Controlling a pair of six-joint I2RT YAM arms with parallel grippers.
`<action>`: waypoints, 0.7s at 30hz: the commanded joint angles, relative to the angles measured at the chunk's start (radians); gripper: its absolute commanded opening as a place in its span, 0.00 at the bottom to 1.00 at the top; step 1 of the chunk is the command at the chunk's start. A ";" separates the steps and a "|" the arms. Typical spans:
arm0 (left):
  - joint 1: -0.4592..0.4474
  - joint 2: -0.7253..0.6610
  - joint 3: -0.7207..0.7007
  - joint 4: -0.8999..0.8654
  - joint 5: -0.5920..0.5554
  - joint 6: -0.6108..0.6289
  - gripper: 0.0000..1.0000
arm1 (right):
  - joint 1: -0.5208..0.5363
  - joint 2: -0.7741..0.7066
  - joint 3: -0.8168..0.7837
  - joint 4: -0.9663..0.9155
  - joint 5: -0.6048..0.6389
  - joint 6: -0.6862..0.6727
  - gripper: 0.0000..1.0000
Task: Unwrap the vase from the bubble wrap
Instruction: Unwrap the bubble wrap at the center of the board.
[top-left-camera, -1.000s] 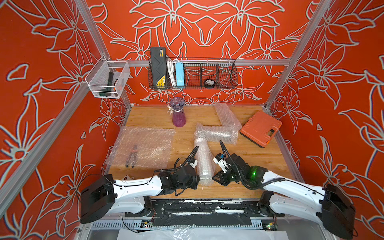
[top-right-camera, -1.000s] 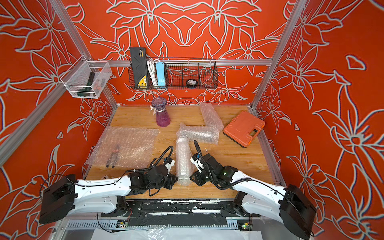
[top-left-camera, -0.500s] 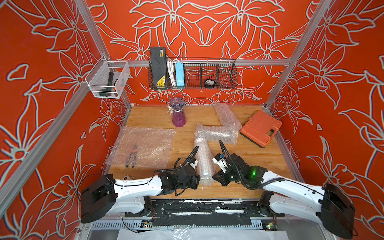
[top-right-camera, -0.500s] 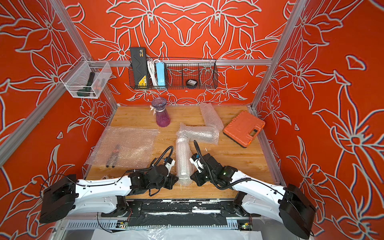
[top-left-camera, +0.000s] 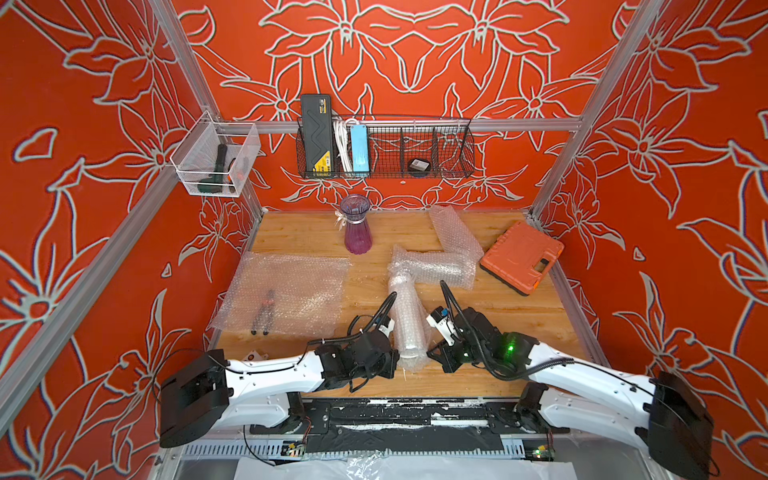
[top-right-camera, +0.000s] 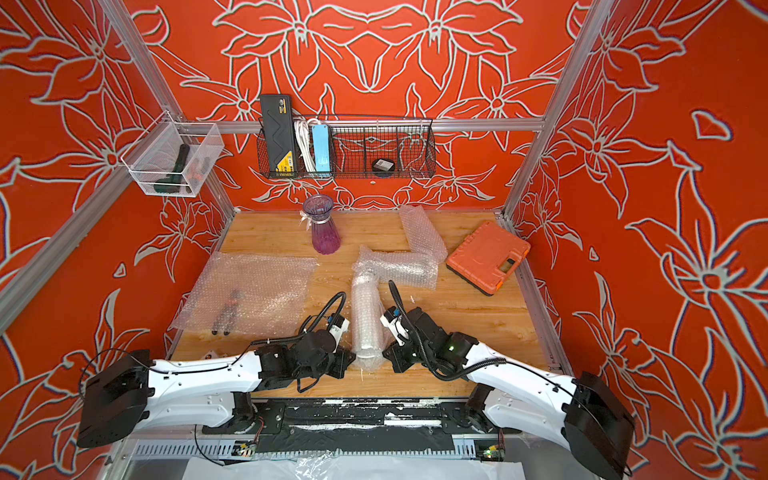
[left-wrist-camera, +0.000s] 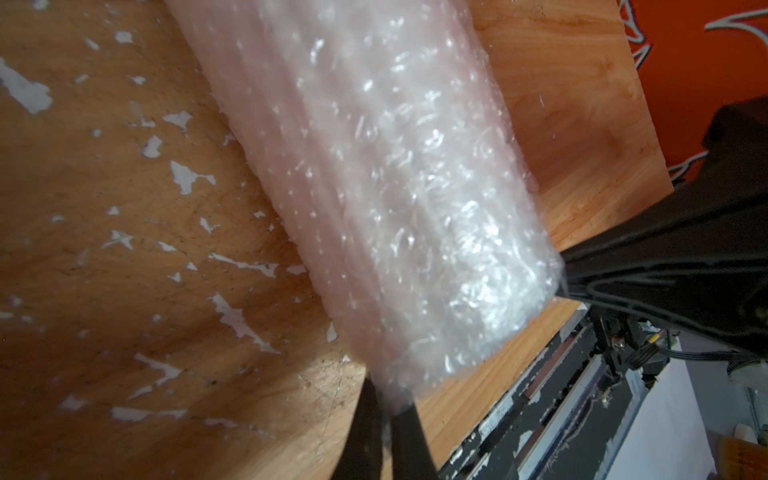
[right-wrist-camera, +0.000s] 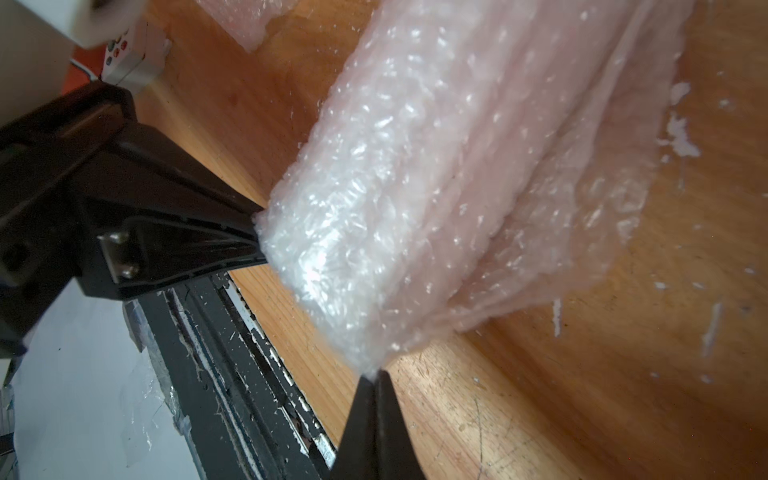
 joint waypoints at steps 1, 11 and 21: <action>0.013 -0.033 -0.003 -0.108 -0.116 0.033 0.00 | 0.001 -0.059 -0.031 -0.103 0.127 0.046 0.00; 0.037 -0.081 -0.020 -0.154 -0.129 0.041 0.00 | -0.003 -0.079 -0.055 -0.150 0.198 0.121 0.00; 0.036 -0.114 -0.004 -0.197 -0.003 0.089 0.19 | -0.003 -0.200 -0.017 -0.257 0.184 0.107 0.65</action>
